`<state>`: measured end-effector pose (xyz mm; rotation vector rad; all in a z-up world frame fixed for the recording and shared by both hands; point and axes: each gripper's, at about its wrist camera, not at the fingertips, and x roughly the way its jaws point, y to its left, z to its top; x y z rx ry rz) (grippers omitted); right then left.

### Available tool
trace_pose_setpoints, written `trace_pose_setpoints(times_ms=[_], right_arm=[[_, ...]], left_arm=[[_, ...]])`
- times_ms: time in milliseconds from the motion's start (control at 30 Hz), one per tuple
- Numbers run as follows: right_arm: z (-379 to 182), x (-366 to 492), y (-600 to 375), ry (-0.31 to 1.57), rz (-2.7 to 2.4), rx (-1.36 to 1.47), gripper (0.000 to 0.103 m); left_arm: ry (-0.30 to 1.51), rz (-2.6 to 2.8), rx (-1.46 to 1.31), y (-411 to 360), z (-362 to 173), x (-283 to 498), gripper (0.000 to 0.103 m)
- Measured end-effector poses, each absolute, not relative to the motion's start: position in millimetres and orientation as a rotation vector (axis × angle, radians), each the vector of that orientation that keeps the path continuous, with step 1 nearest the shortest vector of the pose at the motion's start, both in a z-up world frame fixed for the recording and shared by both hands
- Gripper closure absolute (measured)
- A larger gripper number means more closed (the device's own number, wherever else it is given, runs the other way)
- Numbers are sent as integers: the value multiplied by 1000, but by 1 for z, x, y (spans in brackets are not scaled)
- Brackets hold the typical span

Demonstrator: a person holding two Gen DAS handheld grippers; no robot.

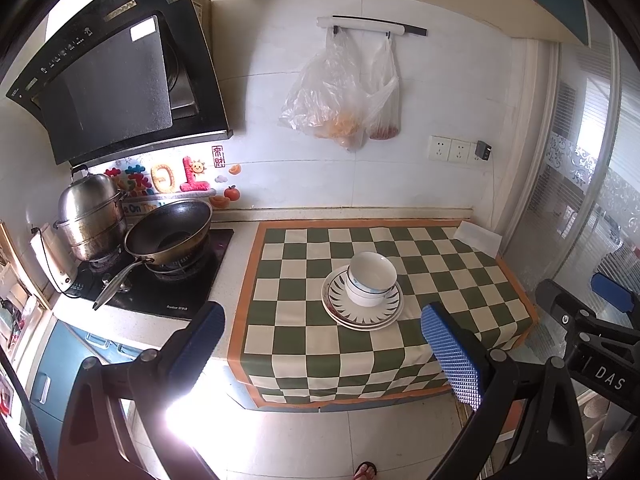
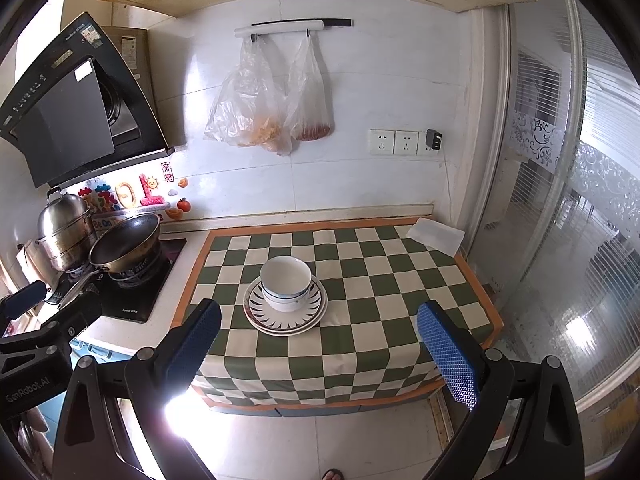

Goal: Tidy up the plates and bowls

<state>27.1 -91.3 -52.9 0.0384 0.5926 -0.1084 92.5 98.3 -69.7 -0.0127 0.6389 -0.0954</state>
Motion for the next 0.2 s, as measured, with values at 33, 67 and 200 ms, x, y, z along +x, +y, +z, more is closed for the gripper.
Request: trace_pose_setpoints(times_ms=[33,67,200], right_arm=[[-53,27,-91,593,-108,40,2],[-53,27,-91,594,-108,40,2],[-54,27,-91,598,-106,41,2]], left_arm=[[638,-96,-13,99,-70,93,2],[638,-97,-12,98,-70,93,2],[640,-96,-12,98,-70,93,2]])
